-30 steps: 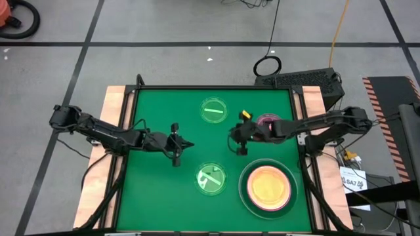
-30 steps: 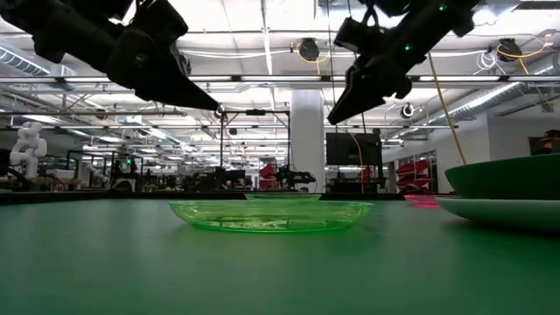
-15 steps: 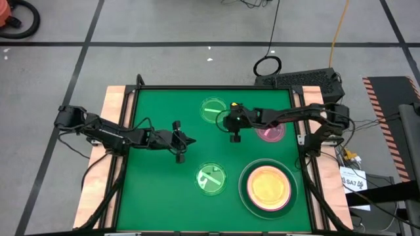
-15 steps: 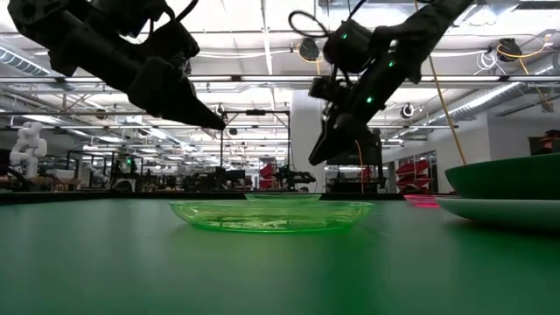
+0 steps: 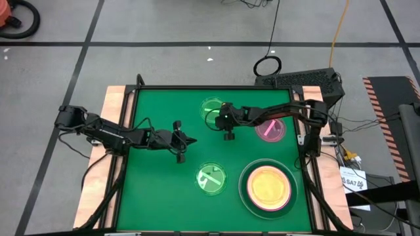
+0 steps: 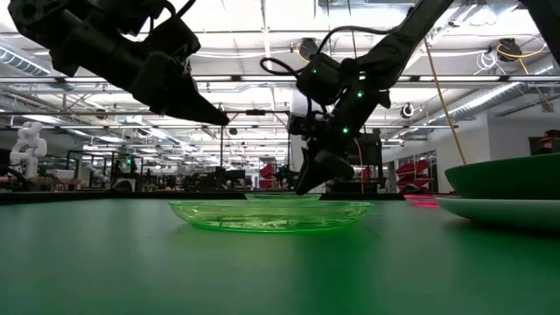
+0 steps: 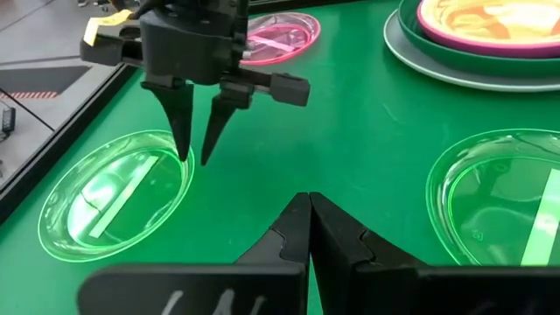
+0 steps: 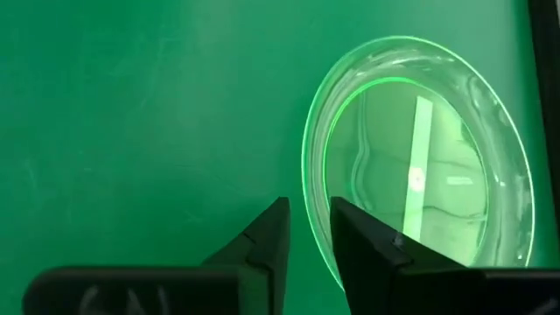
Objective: Stack plastic plates
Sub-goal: Stack the top green plate on top of the orange plate
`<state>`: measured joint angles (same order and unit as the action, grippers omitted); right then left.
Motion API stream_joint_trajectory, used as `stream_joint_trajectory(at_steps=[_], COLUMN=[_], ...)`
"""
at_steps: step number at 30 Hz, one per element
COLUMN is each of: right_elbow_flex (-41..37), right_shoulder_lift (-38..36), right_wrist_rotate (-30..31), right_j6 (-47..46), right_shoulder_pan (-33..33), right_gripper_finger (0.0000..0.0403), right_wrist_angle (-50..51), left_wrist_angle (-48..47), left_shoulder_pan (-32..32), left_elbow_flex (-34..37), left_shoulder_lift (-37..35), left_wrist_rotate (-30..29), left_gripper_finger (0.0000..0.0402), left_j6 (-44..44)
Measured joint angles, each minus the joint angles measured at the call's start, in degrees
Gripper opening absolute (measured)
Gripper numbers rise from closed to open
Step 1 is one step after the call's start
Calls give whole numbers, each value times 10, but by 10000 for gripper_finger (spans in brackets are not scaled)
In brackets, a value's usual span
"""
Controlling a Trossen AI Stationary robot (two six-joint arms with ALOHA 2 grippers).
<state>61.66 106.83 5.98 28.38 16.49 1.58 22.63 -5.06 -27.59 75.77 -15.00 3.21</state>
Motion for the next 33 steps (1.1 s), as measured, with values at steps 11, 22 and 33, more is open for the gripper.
stream_joint_trajectory(at_steps=[11, 22, 33], right_elbow_flex=[2, 6, 5], right_shoulder_lift=[11, 44, 44], right_wrist_rotate=[2, 44, 43], right_j6=[24, 45, 64], right_shoulder_pan=[8, 13, 13], right_gripper_finger=[160, 128, 22], right_wrist_angle=[-3, -11, -6], left_wrist_angle=[-1, 0, 0], left_shoulder_pan=[0, 1, 1], left_elbow_flex=[0, 0, 0], left_shoulder_lift=[0, 0, 0], left_wrist_rotate=[0, 0, 0], left_gripper_finger=[8, 8, 8], left_j6=[8, 11, 12])
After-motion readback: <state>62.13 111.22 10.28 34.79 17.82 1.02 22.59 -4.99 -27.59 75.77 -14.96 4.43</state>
